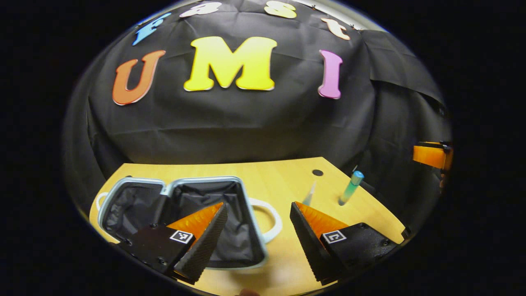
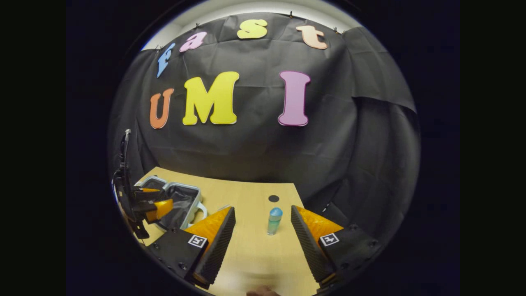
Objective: First open the suitcase, pack the skin care products into it, and then close the suitcase.
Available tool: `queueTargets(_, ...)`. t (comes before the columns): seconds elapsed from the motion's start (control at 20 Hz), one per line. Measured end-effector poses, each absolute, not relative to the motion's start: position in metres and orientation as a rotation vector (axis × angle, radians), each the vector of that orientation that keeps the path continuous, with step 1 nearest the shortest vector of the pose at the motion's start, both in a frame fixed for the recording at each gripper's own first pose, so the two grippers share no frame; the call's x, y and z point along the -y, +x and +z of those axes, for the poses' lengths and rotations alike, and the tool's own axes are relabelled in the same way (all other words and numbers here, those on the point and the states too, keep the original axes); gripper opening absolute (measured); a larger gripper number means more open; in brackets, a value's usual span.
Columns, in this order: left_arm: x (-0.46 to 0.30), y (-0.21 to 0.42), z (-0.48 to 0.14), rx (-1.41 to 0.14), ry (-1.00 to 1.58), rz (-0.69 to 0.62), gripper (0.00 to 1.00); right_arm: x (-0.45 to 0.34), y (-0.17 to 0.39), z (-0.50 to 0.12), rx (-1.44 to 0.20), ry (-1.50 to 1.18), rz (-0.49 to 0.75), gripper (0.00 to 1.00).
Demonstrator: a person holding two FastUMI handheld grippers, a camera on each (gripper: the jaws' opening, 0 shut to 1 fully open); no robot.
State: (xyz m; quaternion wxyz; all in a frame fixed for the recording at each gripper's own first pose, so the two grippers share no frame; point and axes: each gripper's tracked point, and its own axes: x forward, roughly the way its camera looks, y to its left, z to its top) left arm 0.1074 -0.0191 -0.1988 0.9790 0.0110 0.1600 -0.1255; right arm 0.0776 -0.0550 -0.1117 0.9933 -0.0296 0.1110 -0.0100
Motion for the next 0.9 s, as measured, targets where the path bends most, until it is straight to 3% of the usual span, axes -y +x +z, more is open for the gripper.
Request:
queueTargets(0.35, 0.115, 0.137, -0.264, -0.432, 0.059, -0.349, 0.98, 0.110, 0.097, -0.149, -0.307, -0.050, -0.040, 0.81)
queueTargets(0.65, 0.140, 0.191, -0.319, -0.500, 0.087, -0.297, 0.98, 0.152, 0.102, -0.181, -0.377, -0.061, -0.079, 0.81)
queueTargets(0.75, 0.142, 0.208, -0.327, -0.497, 0.099, -0.279, 0.95, 0.159, 0.104, -0.196, -0.407, -0.063, -0.080, 0.81)
queueTargets(0.85, 0.142, 0.218, -0.332, -0.489, 0.111, -0.268, 0.87, 0.160, 0.109, -0.207, -0.428, -0.066, -0.074, 0.81)
queueTargets(0.9, 0.144, 0.221, -0.333, -0.493, 0.105, -0.271, 0.77, 0.159, 0.112, -0.211, -0.435, -0.070, -0.070, 0.81)
